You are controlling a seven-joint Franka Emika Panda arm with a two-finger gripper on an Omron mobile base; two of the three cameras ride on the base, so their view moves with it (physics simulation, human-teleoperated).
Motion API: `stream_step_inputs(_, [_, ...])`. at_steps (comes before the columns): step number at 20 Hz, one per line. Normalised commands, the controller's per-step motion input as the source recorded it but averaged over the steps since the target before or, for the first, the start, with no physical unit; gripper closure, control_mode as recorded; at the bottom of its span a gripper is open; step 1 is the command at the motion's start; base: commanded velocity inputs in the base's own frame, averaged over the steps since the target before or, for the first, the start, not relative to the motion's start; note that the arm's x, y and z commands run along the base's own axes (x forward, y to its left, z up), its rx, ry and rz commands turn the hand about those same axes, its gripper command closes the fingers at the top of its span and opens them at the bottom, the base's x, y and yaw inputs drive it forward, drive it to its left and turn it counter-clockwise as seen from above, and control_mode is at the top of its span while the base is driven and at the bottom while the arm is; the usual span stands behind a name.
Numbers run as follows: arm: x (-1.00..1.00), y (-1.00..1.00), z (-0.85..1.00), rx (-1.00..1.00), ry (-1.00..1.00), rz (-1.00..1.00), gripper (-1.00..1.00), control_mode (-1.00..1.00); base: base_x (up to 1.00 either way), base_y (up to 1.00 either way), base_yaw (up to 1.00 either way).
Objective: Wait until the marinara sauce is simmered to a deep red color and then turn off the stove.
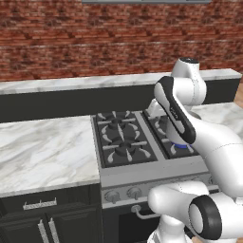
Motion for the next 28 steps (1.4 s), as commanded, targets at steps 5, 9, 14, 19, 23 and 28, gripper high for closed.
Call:
stream_step_inputs(5, [0.0,0.0,0.0,0.0,0.0,0.0,-1.0,-1.0,0.0,0.0,0.0])
stream_step_inputs(9, [0.0,0.0,0.0,0.0,0.0,0.0,-1.0,-1.0,0.0,0.0,0.0])
stream_step_inputs(14, [0.0,0.0,0.0,0.0,0.0,0.0,-1.0,-1.0,0.0,0.0,0.0])
stream_step_inputs(19, [0.0,0.0,0.0,0.0,0.0,0.0,-1.0,-1.0,0.0,0.0,0.0])
stream_step_inputs(23, [0.0,0.0,0.0,0.0,0.0,0.0,-1.0,-1.0,0.0,0.0,0.0])
stream_step_inputs(28, [0.0,0.0,0.0,0.0,0.0,0.0,-1.0,-1.0,0.0,0.0,0.0])
